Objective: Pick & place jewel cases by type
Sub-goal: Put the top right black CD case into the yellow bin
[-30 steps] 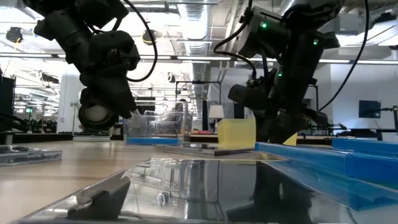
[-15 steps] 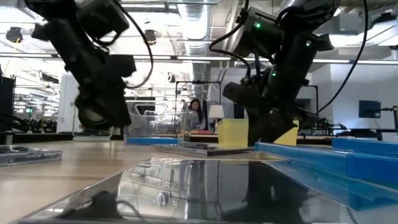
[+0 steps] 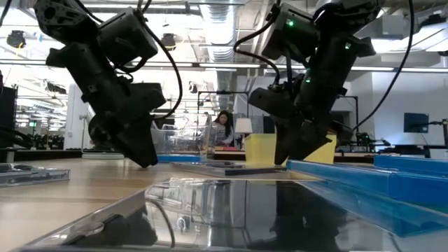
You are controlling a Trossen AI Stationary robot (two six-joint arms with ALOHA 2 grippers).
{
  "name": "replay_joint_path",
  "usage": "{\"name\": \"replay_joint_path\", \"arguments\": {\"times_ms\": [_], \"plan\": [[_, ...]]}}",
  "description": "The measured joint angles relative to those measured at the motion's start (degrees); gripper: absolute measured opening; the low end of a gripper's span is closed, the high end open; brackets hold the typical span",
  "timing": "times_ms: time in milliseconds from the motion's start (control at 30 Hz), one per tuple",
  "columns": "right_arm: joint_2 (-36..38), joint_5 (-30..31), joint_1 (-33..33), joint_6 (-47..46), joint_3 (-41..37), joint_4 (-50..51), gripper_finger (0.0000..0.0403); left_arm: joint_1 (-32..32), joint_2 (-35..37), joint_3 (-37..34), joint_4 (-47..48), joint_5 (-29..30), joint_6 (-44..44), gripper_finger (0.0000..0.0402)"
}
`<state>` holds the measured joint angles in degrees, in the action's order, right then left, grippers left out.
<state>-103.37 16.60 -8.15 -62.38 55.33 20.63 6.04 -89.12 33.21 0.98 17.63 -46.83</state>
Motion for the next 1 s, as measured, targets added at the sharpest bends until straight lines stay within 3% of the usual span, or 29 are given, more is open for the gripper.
{"name": "replay_joint_path", "arguments": {"times_ms": [467, 733, 1000], "plan": [[0.1, 0.0, -0.2, 1.0, 0.0, -0.5, 0.0107, -3.7, 0.4, -0.1, -5.8, 2.7, 1.1, 0.0137], [0.1, 0.0, -0.2, 1.0, 0.0, -1.5, 0.0107, -4.5, -2.6, 0.0, -9.5, -0.6, 1.5, 0.0137], [0.1, 0.0, -0.5, 1.0, 0.0, -2.4, 0.0107, -4.1, -3.5, 0.9, -8.5, 0.2, 1.3, 0.0137]]}}
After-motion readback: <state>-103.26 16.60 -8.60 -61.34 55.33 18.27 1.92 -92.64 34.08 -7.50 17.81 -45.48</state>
